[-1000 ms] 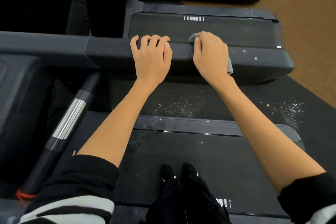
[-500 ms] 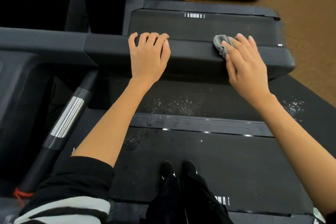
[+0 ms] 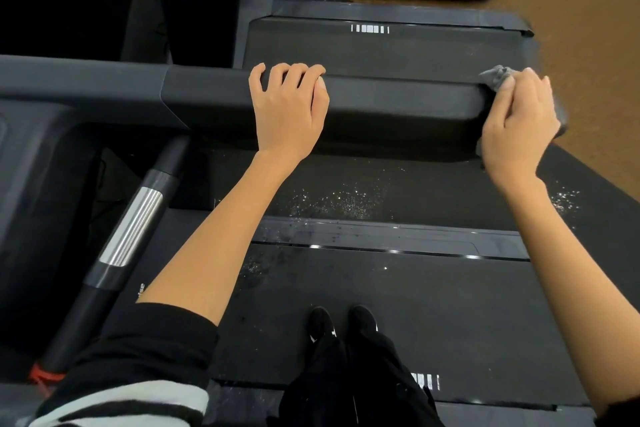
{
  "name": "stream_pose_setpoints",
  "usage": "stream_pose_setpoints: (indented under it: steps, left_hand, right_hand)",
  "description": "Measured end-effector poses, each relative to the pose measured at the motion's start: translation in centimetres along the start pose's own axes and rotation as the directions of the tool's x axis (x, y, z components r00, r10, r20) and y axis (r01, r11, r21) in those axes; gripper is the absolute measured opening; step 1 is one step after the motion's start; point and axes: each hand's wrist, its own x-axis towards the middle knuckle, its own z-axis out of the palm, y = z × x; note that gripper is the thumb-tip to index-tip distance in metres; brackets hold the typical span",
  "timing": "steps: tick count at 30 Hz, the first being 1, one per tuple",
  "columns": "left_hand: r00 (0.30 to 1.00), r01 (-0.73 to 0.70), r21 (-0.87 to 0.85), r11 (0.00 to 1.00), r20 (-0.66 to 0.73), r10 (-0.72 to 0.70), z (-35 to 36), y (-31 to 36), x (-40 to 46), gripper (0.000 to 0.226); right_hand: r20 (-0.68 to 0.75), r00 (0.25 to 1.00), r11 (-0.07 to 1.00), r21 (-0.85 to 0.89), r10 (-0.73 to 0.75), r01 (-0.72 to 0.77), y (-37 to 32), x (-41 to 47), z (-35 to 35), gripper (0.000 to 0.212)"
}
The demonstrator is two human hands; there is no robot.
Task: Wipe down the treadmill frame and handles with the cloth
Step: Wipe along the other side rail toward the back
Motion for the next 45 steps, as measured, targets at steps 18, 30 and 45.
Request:
stream_pose_setpoints:
  steps: [18,30,45]
  left_hand:
    - [1.0,0.028,-0.107,0.994,0.003,-0.028,-0.5,0.4,0.3,0.04]
    - [0.951,-0.17,-0.294,0.941,0.201,0.235,-1.4,6.3,1.1,0.074]
    - [0.969,-0.243,-0.256,0.936,-0.014,0.248,1.1,8.5,1.8,0.039]
  right_hand:
    - [0.053,0.969,0.97,0.051,-0.242,0.239,-14.7,-1.8,7.0,0.023]
    - [0.279,0.94,0.916,0.394,-0.197,0.075,-8.4,1.2,1.6,0.033]
    - [0.184,0.974,0.991,0.038,-0.135,0.13,6.4,2.5,-1.4,0.042]
